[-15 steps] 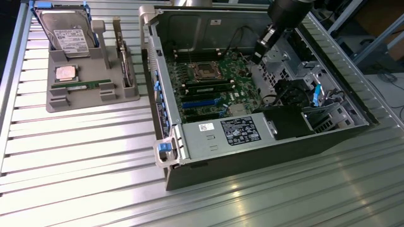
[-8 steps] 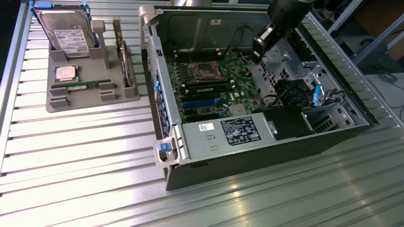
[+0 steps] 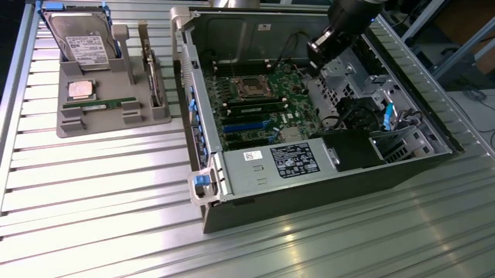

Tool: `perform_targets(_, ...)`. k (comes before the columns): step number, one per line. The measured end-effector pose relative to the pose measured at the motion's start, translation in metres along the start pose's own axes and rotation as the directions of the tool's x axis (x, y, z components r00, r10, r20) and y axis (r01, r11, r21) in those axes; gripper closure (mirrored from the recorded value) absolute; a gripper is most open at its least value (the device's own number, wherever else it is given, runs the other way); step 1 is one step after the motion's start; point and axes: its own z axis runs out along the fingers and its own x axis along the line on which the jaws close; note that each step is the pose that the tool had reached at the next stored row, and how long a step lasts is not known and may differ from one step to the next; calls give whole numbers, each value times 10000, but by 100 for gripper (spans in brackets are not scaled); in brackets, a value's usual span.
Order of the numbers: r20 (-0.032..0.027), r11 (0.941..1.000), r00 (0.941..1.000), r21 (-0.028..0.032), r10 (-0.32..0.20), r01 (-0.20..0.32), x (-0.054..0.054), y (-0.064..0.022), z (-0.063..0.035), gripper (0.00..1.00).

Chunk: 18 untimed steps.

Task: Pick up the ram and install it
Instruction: 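Press down the ram until it locks into place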

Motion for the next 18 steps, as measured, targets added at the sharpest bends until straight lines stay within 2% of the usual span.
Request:
perform_targets(3,12,9979,9979,-37,653,-653,0,0,1,89)
perform_targets(5,18,9940,9940,-63,1095,-1095,0,0,2,89)
perform_targets(7,25,9847,9847,-100,1741,-1741,0,0,3,89)
perform_targets(11,30,9704,9705,-142,2411,-2410,0,0,5,89)
perform_targets(12,31,9628,9629,-159,2700,-2699,0,0,5,89)
perform_targets(15,32,9466,9468,-191,3219,-3218,-1,0,6,89)
perform_targets(16,32,9444,9445,-195,3284,-3282,-1,0,6,89)
perform_targets(18,32,9446,9447,-194,3279,-3277,0,0,5,89)
